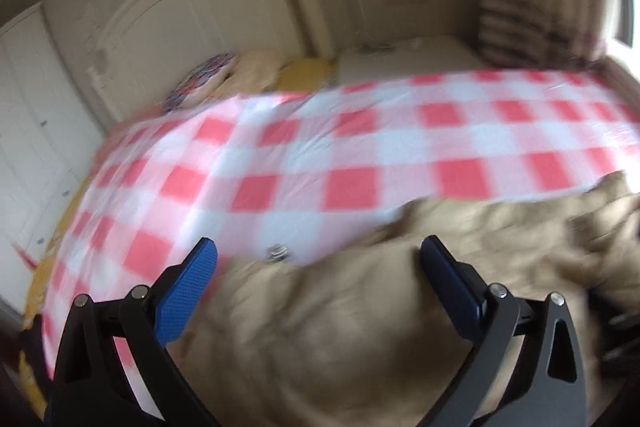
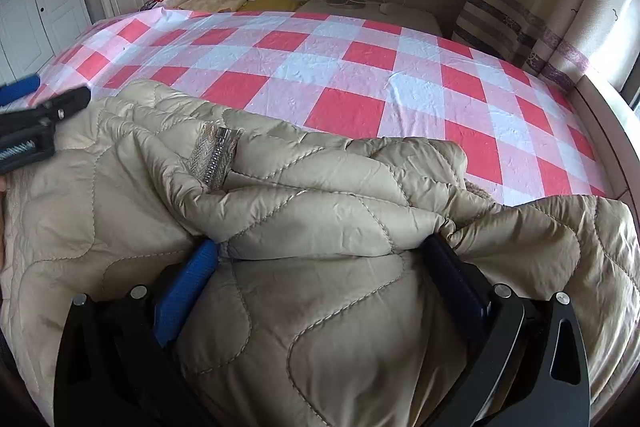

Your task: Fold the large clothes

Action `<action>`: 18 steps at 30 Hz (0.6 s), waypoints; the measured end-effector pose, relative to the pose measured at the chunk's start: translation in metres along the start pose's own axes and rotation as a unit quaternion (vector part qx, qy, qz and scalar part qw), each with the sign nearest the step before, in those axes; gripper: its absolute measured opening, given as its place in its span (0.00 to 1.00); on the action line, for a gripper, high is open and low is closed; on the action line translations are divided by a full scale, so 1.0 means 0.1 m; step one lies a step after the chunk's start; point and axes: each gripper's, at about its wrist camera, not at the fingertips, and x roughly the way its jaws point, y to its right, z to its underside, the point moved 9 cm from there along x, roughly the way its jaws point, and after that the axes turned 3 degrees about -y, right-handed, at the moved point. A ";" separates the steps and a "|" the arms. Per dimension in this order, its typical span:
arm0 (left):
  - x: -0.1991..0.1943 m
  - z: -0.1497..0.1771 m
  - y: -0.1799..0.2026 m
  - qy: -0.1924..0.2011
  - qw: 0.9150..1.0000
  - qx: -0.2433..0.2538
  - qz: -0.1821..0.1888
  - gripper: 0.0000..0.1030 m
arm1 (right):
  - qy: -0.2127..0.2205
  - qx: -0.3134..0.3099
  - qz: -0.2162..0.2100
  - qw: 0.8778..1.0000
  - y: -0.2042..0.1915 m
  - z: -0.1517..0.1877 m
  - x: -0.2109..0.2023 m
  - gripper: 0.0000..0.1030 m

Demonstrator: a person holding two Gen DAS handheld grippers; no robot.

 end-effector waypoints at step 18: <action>0.18 0.35 -0.62 -0.055 0.949 -0.254 0.178 0.96 | 0.003 0.006 -0.007 1.000 -0.01 -0.01 -0.02 0.96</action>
